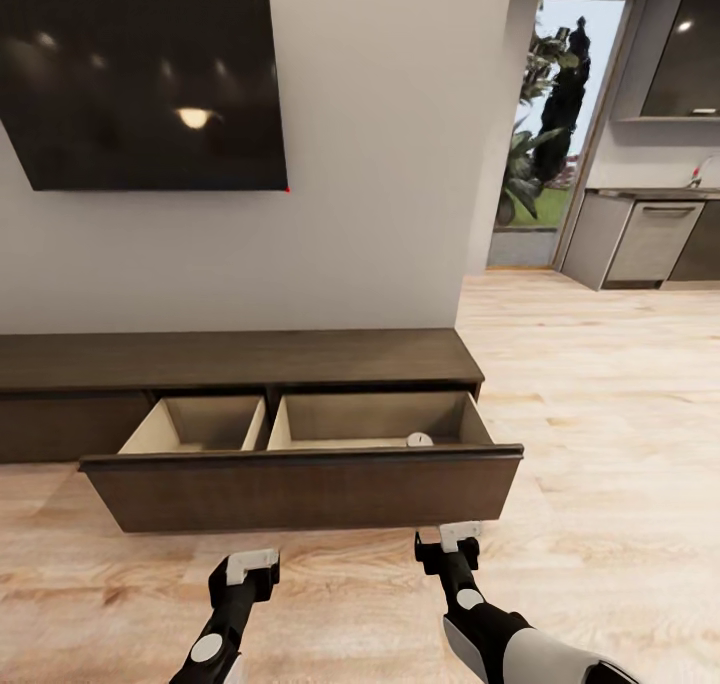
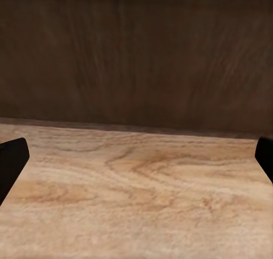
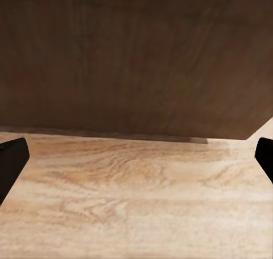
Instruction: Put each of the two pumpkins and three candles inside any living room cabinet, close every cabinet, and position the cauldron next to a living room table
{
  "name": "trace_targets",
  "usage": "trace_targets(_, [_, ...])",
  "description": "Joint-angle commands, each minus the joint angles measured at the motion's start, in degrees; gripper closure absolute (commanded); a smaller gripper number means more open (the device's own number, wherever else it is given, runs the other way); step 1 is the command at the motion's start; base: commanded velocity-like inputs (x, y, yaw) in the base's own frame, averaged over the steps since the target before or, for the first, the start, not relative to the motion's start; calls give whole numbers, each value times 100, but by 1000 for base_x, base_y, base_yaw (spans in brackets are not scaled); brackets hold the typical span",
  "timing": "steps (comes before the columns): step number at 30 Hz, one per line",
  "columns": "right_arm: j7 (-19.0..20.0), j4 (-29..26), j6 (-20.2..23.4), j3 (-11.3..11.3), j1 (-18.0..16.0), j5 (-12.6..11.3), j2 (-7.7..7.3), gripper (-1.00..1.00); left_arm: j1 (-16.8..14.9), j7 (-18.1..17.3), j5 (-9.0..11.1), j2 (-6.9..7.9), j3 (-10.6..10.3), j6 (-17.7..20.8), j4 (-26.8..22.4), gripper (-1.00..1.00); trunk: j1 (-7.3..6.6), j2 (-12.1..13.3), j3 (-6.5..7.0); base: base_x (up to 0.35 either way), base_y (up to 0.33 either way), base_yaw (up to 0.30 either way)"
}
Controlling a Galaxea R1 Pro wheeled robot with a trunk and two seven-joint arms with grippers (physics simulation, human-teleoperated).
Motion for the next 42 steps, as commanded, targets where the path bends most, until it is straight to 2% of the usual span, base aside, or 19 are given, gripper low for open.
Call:
trace_targets(1, [-26,2,-9,50,-4,-37,4,-100,-3,44,26,5,-35,-19,1,-100,21,-44,-23,0,0,0])
trace_targets(14, [-35,11,13,6,-4,-50,1,-100,-4,35,19,12,-35,-22,-46,-100,307,-565,-257,0,0,0])
trace_targets(22, [-35,11,20,6,-4,-52,1,-100,4,41,13,11,-42,-27,-101,-100,307,-565,-257,23,0,0])
trace_targets(35, [-50,11,29,6,-4,-55,2,-100,-1,43,19,22,-35,-10,-106,-100,307,-565,-257,311,0,0])
trace_targets(42, [-51,11,37,6,-4,-55,1,-100,5,43,14,15,-40,-18,-106,-100,307,-565,-257,75,0,0])
